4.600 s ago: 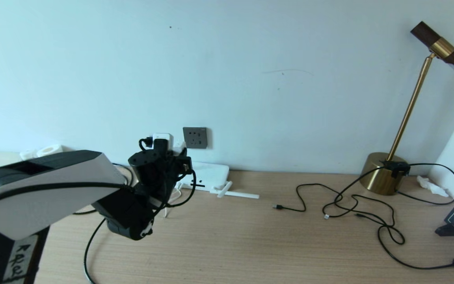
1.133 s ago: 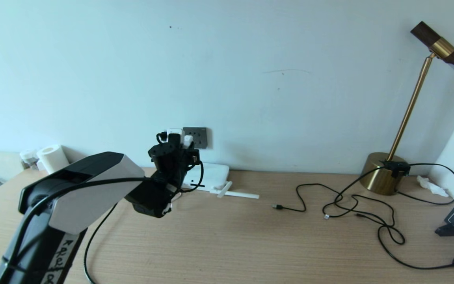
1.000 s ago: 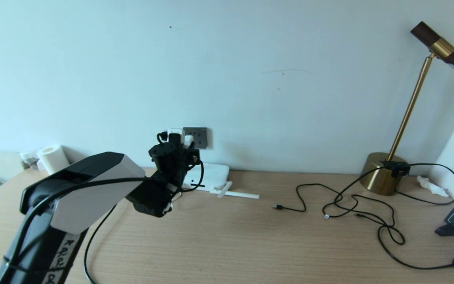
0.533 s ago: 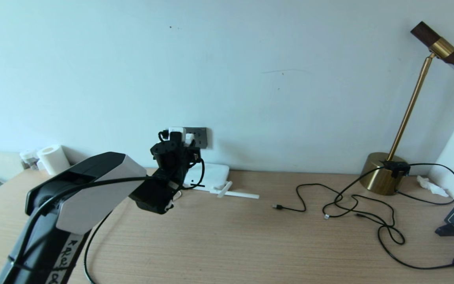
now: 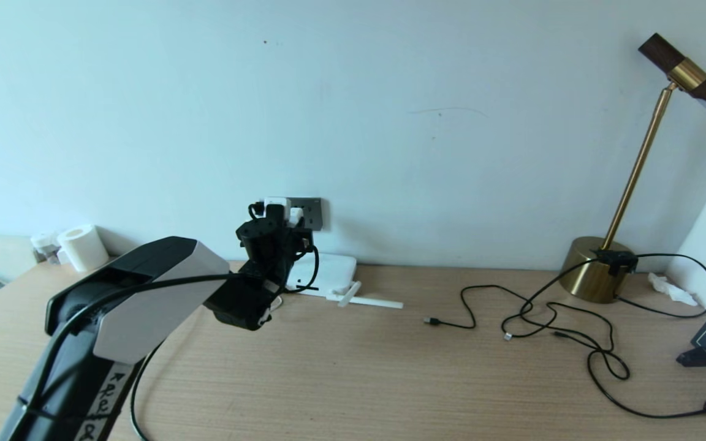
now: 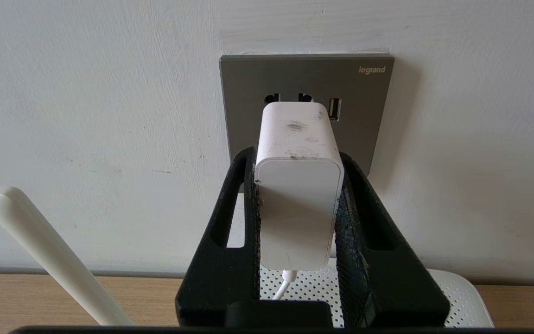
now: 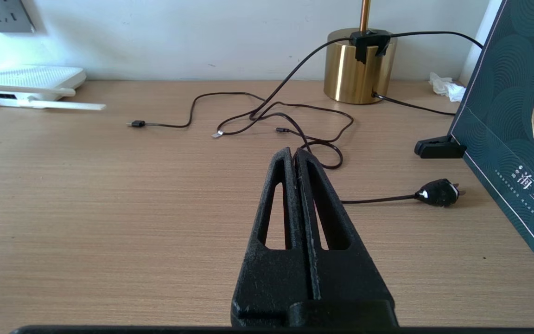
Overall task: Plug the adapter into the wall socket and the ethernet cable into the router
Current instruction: Plug plug into socket
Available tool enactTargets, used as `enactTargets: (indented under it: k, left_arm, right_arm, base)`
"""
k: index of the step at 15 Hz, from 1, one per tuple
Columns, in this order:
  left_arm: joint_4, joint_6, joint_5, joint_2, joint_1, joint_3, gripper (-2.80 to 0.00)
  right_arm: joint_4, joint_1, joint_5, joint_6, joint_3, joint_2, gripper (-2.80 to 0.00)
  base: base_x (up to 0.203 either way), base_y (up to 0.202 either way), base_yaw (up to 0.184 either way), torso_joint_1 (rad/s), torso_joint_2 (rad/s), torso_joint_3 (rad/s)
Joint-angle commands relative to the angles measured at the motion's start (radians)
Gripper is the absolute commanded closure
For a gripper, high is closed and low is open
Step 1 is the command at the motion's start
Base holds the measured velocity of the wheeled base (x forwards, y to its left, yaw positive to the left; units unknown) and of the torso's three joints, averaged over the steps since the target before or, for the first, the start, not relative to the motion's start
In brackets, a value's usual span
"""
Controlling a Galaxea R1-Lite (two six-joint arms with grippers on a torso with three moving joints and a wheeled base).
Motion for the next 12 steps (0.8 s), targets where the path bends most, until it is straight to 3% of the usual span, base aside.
enactTargets:
  k: [1, 12]
  left_arm:
    - [-0.007, 0.000, 0.002, 0.008, 0.002, -0.006, 0.00]
    - [-0.005, 0.000, 0.002, 0.009, 0.004, -0.012, 0.00]
  right_arm:
    - [-0.001, 0.000, 0.000, 0.000, 0.011, 0.000, 0.00]
    - [-0.001, 0.000, 0.000, 0.000, 0.011, 0.000, 0.00]
  base:
    - [0.000, 0.000, 0.000, 0.000, 0.00, 0.000]
    - [0.000, 0.000, 0.000, 0.000, 0.00, 0.000]
